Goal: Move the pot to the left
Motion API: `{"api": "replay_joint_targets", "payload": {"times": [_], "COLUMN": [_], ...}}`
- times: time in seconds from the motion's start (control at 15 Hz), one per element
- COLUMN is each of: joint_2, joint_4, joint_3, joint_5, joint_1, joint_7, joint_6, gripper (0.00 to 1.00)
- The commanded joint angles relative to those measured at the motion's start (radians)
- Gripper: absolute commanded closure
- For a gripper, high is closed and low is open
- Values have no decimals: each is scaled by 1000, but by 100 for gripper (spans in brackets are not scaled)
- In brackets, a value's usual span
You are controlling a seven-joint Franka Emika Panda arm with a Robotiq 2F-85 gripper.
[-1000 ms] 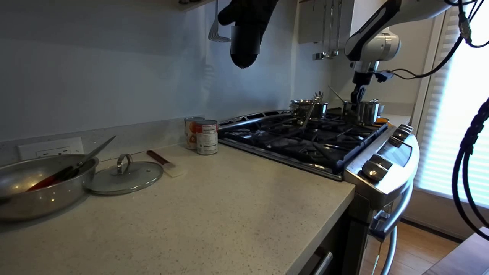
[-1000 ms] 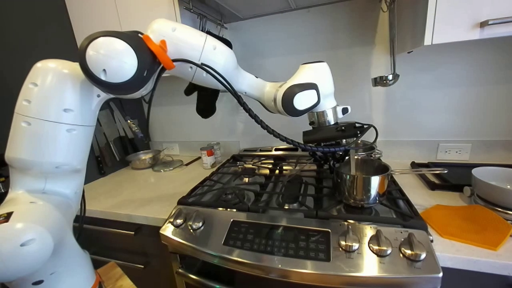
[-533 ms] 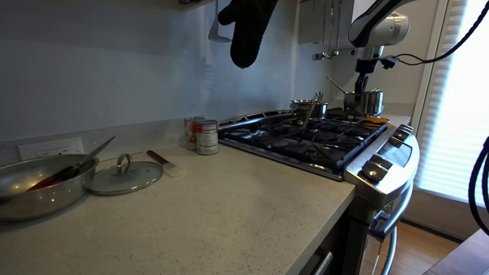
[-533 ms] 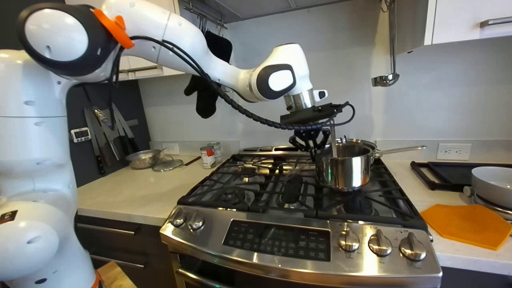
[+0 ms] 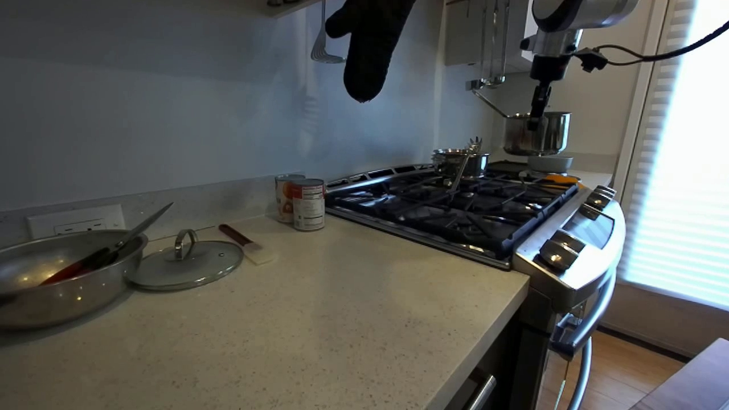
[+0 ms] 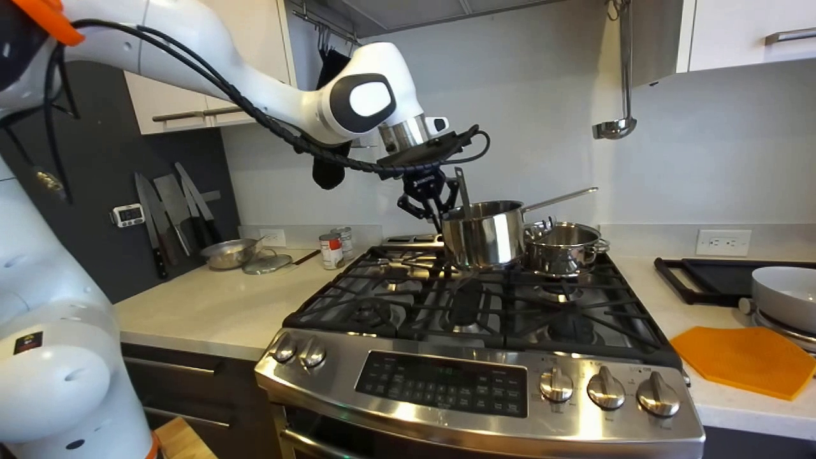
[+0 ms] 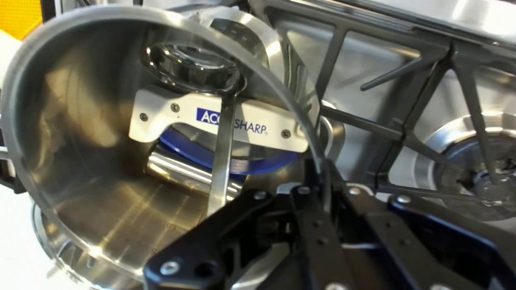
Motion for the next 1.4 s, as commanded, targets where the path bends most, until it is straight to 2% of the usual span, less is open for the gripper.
{"api": "replay_joint_targets", "payload": {"times": [0.0,0.13,0.2,0.27,0.47,1.07,1.13,1.33], "joint_2": [-170,-214,-233,-155,-198,-200,-200,-181], "joint_4": [-114,-131,-148,-107,-143,-145,-145,-153], "joint_3": [23,22,16,8,11,5,5,29], "joint_5": [-43,-7,10,-9,-4,-4,-4,-4], "joint_1": [52,96,116,108,134,133,133,155], "joint_7": [66,20,7,46,43,35,35,43], "joint_6": [-43,-162,-158,-144,-164,-164,-164,-184], "gripper": [98,98,98,93,93,93,98,98]}}
